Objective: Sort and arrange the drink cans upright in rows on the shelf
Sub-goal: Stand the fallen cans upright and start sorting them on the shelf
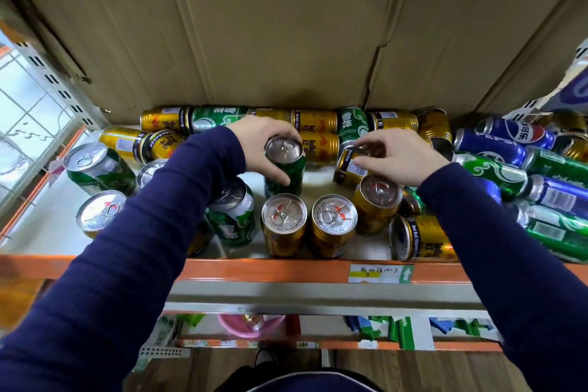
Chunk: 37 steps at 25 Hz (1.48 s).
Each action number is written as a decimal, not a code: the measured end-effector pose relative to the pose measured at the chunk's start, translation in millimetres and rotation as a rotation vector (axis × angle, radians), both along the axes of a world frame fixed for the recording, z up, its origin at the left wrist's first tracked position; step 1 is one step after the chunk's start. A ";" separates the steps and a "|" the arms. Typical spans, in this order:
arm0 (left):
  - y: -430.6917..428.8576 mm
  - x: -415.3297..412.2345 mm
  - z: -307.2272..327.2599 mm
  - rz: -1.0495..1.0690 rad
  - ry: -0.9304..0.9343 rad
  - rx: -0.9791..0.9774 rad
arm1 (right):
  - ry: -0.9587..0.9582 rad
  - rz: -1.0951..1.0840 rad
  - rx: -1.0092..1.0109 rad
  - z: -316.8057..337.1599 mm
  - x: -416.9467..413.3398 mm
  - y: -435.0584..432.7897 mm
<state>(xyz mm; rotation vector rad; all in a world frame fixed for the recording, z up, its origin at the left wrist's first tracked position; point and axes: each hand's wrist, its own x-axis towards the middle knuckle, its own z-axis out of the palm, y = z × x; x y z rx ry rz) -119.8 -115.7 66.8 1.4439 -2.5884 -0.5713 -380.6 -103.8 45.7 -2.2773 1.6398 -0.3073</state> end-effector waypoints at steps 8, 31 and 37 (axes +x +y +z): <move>-6.0 3.4 -4.1 0.051 -0.038 0.007 | 0.382 -0.023 0.085 -7.7 34.4 -30.6; -3.3 5.5 18.2 0.006 -0.124 0.246 | -0.210 0.066 0.288 -14.3 10.2 4.0; -60.1 -38.3 -10.1 0.011 -0.333 0.026 | -0.097 0.064 0.194 -6.6 12.2 4.3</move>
